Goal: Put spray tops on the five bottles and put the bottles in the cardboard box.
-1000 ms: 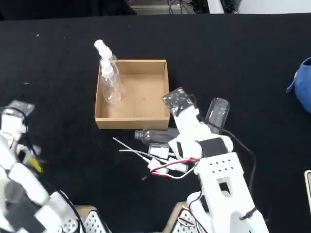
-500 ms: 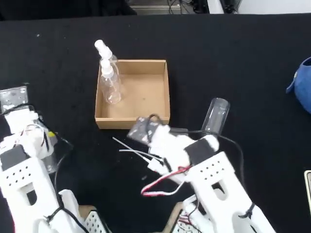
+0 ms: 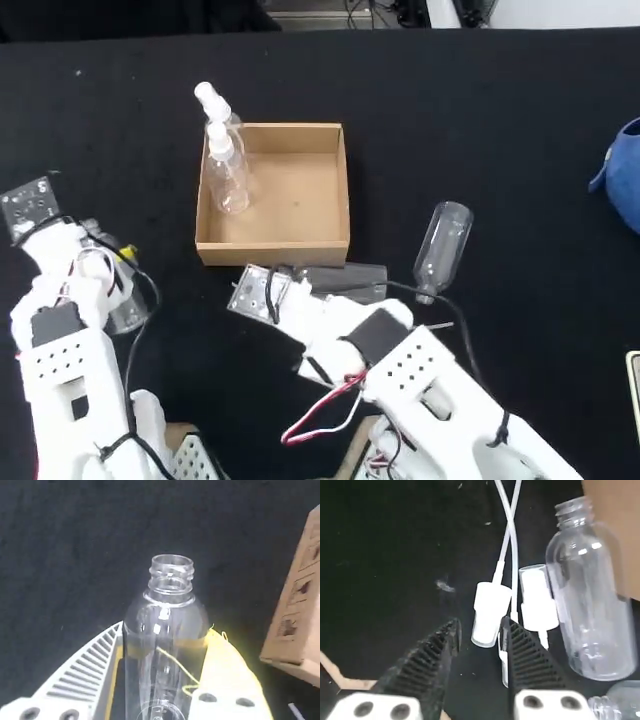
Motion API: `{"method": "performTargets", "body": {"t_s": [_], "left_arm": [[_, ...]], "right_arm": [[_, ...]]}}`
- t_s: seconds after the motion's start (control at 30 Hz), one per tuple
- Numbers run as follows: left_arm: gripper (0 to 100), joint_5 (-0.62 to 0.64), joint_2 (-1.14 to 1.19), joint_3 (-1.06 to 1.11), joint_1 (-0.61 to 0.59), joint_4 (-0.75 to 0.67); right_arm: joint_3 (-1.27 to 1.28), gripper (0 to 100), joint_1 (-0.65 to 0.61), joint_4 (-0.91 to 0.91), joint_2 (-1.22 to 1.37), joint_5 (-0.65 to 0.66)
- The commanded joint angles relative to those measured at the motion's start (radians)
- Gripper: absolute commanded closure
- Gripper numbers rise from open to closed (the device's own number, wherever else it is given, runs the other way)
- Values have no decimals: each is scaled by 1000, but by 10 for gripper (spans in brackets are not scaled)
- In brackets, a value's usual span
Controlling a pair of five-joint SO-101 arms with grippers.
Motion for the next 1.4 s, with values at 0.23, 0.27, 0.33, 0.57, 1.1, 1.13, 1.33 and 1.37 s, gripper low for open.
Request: {"method": "performTargets", "body": {"t_s": [0.23,0.27,0.33,0.57,1.1,1.13,1.33,1.37], "left_arm": [[970,17,-28,82,133,-201],[970,17,-28,101,128,-213],[970,17,-28,122,124,-236],[970,17,-28,131,131,-242],[970,40,-28,137,125,-235],[970,61,-28,137,124,-235],[970,89,-28,137,124,-235],[970,89,-28,137,124,-235]], "right_arm": [[105,868,-15,-150,10,-9],[110,868,-15,-157,10,-9],[113,868,-15,-167,10,-8],[143,868,-14,-227,10,-2],[228,838,-15,-307,2,-18],[220,815,-17,-308,2,-35],[180,804,-23,-284,8,-63],[189,809,-23,-285,8,-57]]}}
